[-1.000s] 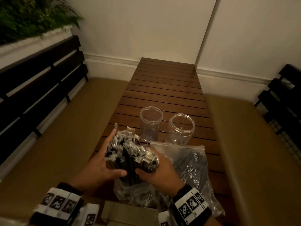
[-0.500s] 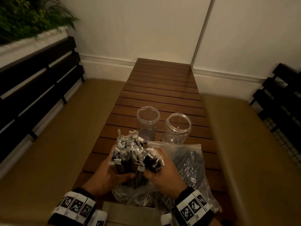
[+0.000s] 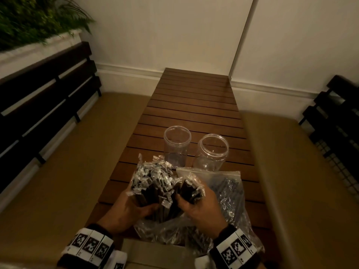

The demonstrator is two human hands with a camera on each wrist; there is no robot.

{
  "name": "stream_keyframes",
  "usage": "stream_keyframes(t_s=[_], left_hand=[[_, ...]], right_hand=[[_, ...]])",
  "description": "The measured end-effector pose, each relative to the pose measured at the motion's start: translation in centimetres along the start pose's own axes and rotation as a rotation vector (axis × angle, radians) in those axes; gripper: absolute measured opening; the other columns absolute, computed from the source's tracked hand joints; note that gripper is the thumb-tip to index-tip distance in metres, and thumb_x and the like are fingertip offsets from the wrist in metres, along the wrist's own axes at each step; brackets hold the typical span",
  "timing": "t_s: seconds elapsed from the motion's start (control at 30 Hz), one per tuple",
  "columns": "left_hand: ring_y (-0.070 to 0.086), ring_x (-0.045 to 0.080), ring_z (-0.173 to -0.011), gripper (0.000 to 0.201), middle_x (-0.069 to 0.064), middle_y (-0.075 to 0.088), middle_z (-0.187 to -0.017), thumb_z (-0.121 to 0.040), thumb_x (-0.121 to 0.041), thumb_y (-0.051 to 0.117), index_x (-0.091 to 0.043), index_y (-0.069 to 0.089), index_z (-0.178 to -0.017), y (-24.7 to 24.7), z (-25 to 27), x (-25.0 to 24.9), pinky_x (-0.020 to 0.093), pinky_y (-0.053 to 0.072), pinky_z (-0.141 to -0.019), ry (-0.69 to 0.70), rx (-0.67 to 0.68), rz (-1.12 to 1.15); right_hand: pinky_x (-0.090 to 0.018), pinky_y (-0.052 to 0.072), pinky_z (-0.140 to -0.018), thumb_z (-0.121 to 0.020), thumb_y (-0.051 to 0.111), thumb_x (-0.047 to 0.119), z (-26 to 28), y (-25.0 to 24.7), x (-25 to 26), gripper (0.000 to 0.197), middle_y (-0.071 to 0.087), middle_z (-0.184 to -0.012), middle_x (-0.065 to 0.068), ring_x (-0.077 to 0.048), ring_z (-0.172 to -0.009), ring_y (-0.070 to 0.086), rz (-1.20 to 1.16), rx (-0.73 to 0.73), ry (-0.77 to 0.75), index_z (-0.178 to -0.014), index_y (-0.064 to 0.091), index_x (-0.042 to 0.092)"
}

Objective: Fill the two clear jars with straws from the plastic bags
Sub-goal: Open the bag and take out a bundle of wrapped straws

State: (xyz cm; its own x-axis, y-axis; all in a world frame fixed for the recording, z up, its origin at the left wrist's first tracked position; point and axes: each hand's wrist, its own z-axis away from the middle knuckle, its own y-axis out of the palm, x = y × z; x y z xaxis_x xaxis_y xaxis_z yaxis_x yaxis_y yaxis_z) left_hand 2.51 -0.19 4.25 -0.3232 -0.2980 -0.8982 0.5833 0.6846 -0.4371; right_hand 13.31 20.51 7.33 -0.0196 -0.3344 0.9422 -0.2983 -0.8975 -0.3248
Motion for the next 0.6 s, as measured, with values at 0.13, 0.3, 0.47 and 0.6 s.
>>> stream_keyframes(t_s=[0.13,0.3,0.47,0.6], left_hand=[[0.073,0.016,-0.071,0.075,0.004,0.075,-0.08,-0.07,-0.078,0.059,-0.005,0.072,-0.087,0.16,0.01,0.02,0.041,0.061,-0.064,0.043,0.003,0.02],[0.074,0.024,-0.082,0.07,0.009,0.076,-0.091,-0.069,-0.077,0.062,-0.014,0.073,-0.094,0.39,-0.1,0.36,0.046,0.061,-0.072,0.008,0.019,0.07],[0.075,0.012,-0.08,0.057,-0.006,0.076,-0.093,-0.068,-0.079,0.06,-0.031,0.07,-0.098,0.42,-0.1,-0.09,0.027,0.061,-0.069,0.029,0.035,0.116],[0.075,0.018,-0.078,0.069,0.003,0.077,-0.087,-0.067,-0.079,0.062,-0.015,0.074,-0.089,0.32,-0.13,0.56,0.038,0.062,-0.069,-0.001,0.022,0.123]], right_hand=[[-0.003,0.047,-0.08,-0.087,0.075,0.016,0.18,0.02,0.04,0.028,0.068,-0.104,0.016,0.011,-0.1,0.062,0.007,0.02,0.023,-0.109,0.064,0.028],[-0.006,0.049,-0.076,-0.089,0.072,0.011,0.28,-0.03,0.27,0.023,0.07,-0.095,0.025,0.007,-0.094,0.066,-0.024,0.003,-0.001,-0.097,0.064,0.031],[-0.011,0.051,-0.077,-0.088,0.072,0.015,0.18,-0.16,0.12,0.013,0.069,-0.093,0.017,-0.001,-0.09,0.066,0.026,-0.027,-0.027,-0.095,0.065,0.024],[-0.027,0.056,-0.086,-0.088,0.073,0.019,0.07,-0.2,0.15,0.015,0.071,-0.096,0.009,-0.007,-0.096,0.068,-0.017,-0.032,-0.008,-0.099,0.068,0.028]])
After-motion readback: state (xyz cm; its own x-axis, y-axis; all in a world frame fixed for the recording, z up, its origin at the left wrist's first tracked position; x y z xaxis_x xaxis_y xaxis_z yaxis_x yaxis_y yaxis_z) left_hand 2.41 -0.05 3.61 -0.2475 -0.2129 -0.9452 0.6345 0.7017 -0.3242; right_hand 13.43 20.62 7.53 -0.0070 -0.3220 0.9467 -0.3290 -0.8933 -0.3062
